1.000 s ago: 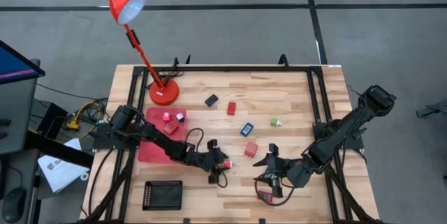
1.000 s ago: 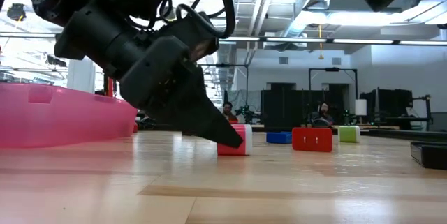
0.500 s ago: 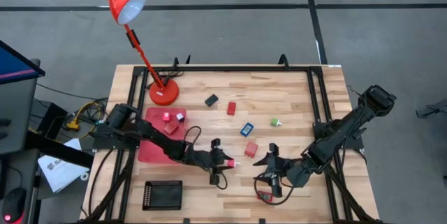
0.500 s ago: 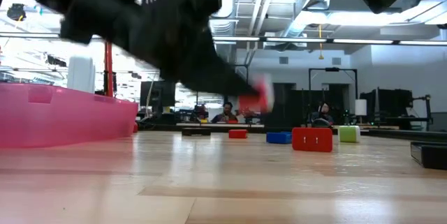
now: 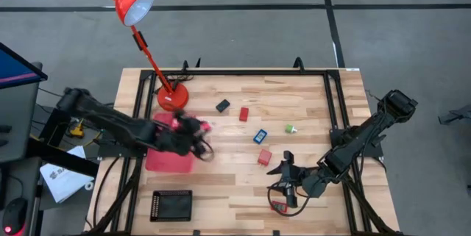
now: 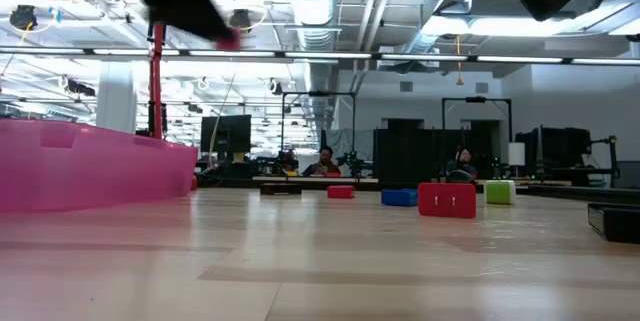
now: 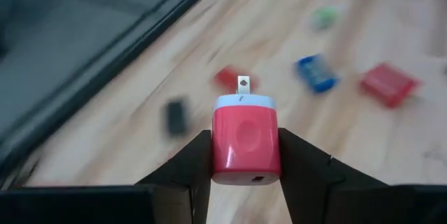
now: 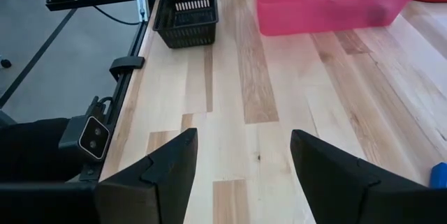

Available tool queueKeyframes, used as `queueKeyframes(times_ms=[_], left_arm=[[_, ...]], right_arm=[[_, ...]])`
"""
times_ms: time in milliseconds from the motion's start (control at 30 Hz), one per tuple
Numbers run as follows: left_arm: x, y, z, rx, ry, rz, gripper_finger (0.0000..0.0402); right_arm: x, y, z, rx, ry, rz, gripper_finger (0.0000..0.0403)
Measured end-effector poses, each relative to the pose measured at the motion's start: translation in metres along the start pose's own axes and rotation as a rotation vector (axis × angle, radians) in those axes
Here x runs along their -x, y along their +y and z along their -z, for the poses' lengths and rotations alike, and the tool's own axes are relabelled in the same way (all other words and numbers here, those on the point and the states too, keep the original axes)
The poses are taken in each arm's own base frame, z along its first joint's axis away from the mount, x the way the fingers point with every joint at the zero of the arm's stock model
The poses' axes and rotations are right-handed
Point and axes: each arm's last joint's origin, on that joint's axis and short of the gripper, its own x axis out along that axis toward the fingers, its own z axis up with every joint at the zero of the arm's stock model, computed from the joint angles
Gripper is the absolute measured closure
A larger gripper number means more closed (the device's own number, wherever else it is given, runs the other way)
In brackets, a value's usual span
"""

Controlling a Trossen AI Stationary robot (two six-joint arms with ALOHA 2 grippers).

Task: Pick & Place Office items
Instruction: Put the pink charger adapter into the red bin

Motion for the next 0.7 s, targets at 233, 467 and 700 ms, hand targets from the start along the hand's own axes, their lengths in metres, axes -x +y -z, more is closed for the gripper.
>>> queueKeyframes(times_ms=[233, 467, 700], left_arm=[[0.028, 0.045, 0.028, 0.211, 0.238, -0.187, 0.0278], [0.015, 0.042, 0.061, 0.299, 0.426, -0.278, 0.0278], [-0.007, 0.054, 0.104, 0.333, 0.520, -0.495, 0.0270]], right_arm=[[0.000, -0.002, 0.002, 0.016, 0.009, 0.036, 0.0179], [0.001, -0.001, 0.003, 0.021, 0.009, 0.042, 0.0179], [0.002, -0.003, 0.008, 0.042, 0.028, 0.087, 0.0179]])
